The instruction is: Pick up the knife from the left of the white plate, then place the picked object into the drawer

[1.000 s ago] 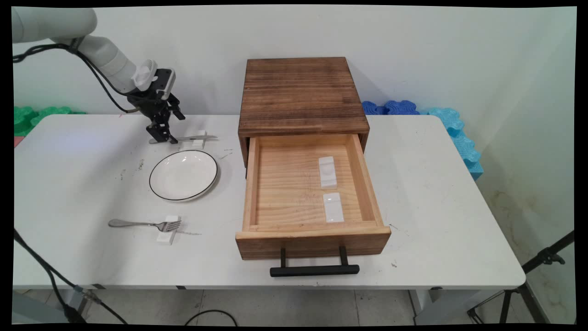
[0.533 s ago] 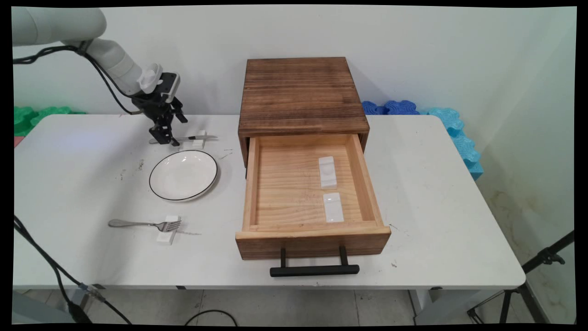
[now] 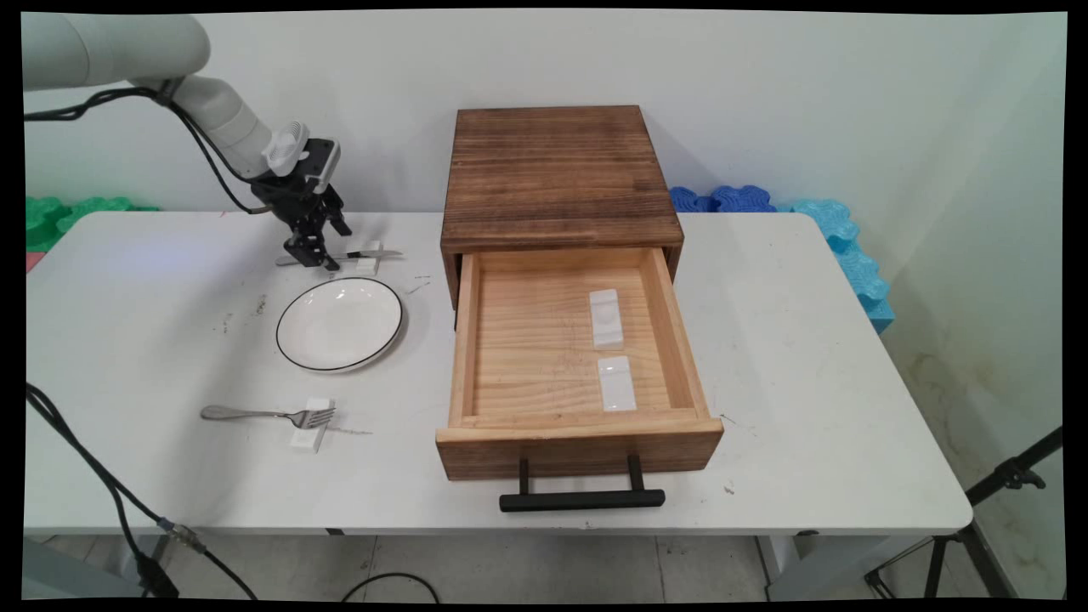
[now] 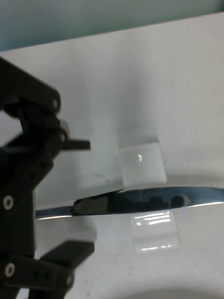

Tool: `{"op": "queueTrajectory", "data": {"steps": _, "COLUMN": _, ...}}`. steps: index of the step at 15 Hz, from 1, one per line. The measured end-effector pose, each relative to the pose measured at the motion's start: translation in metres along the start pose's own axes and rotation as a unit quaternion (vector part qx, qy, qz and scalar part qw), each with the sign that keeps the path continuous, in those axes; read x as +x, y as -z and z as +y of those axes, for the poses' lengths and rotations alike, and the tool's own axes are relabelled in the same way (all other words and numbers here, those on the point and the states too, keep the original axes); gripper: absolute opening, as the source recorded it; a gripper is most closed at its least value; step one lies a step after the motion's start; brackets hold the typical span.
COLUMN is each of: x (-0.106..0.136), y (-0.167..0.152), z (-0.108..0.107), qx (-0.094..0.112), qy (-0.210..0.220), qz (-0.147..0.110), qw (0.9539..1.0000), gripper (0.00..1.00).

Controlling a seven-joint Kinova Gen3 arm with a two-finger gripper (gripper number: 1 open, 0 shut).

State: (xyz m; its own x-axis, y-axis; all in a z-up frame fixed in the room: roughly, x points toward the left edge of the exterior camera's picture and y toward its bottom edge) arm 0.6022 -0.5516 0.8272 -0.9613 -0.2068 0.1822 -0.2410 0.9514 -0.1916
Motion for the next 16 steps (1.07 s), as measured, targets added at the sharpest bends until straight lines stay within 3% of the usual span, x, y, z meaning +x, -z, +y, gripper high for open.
{"op": "queueTrajectory", "data": {"steps": 16, "x": 0.0002, "y": 0.0014, "z": 0.0022, "qx": 0.000, "qy": -0.006, "qz": -0.001, "qw": 1.0000, "gripper": 0.00}}
